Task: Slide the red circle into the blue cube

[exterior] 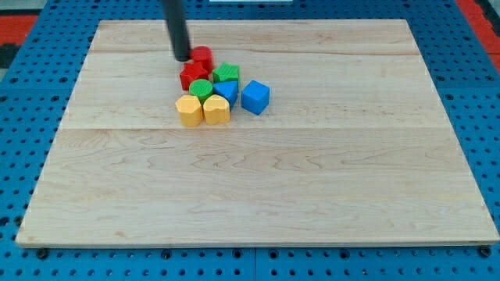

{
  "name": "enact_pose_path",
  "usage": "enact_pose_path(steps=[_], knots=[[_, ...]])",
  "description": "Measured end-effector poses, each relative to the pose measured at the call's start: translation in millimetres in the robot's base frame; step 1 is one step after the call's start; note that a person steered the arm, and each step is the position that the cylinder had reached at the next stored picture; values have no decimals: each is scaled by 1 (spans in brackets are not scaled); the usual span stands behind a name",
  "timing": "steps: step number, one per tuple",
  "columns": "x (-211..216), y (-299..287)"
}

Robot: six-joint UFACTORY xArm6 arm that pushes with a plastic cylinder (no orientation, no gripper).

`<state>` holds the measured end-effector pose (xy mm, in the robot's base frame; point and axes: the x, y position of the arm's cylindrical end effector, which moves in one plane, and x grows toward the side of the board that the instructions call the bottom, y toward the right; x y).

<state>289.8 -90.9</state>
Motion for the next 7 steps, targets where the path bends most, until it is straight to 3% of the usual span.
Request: enact_pose_path(steps=[2,3,4,7], knots=[[0,95],[-1,96],[-5,132],[16,106]])
